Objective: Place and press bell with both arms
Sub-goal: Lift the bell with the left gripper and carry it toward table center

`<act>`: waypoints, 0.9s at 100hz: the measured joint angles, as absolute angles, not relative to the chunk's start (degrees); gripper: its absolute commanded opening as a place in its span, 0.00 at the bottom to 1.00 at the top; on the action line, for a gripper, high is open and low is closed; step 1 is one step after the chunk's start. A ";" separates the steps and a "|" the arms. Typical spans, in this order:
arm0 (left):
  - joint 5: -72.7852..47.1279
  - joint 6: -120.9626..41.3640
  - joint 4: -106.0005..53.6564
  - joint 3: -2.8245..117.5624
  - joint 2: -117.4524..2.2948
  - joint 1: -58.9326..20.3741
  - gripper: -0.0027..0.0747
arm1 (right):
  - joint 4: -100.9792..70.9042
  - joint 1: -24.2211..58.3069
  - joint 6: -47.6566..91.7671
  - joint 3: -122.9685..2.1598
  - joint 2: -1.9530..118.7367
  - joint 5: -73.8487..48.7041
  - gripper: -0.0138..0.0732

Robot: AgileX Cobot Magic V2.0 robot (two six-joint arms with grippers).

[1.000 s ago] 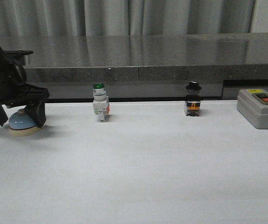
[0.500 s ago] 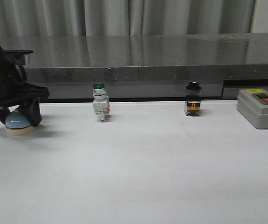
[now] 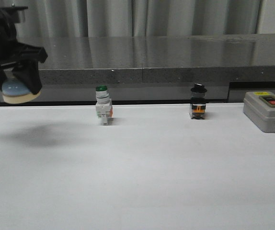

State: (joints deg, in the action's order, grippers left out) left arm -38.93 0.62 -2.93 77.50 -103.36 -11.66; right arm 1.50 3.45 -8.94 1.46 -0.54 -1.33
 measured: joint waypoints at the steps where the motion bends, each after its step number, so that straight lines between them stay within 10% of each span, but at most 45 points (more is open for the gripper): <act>1: -38.94 0.62 -2.93 77.50 -102.86 -11.85 0.29 | 1.50 3.45 -8.94 1.46 -0.54 -1.33 0.09; 90: -35.35 0.59 -3.04 85.89 -114.90 -40.62 0.29 | 1.50 3.45 -8.94 1.46 -0.54 -1.33 0.09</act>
